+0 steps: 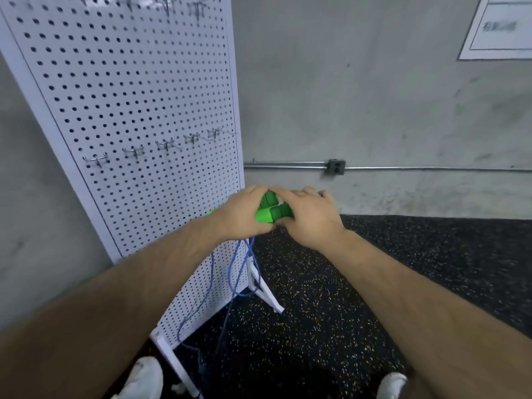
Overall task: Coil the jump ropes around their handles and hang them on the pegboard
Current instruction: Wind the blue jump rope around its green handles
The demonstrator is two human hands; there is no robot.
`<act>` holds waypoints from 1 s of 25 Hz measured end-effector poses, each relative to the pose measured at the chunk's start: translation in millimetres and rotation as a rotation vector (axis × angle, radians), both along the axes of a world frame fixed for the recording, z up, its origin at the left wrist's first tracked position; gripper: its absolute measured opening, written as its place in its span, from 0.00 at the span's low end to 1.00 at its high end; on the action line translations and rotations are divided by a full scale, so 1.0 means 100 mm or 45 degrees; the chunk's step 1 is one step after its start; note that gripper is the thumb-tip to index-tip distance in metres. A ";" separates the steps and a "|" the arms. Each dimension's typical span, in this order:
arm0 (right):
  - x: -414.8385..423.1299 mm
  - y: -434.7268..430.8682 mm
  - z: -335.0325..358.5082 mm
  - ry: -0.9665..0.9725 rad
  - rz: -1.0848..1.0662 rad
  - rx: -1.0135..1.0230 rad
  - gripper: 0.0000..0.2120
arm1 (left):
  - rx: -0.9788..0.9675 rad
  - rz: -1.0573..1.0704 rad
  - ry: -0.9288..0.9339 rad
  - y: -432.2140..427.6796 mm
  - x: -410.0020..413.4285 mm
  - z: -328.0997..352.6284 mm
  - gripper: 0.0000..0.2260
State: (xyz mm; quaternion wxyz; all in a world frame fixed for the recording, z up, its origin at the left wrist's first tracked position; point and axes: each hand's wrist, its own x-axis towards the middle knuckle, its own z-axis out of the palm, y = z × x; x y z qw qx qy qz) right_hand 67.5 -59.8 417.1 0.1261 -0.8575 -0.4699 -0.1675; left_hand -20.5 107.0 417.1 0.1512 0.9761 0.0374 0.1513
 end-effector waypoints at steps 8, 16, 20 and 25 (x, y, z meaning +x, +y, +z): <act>0.20 0.04 0.42 -0.100 -0.177 0.110 0.32 | -0.107 -0.054 0.086 0.03 0.40 0.53 0.21; 0.30 0.08 -0.03 0.590 0.090 -0.026 0.23 | -0.501 0.252 -0.093 0.32 0.23 -0.43 0.14; 0.26 0.17 -0.10 0.885 0.031 0.234 0.29 | -0.977 0.266 -0.179 0.27 0.23 -0.33 0.10; 0.27 0.28 -0.16 1.120 0.000 0.649 0.22 | -1.073 0.198 -0.296 0.22 0.23 -0.30 0.09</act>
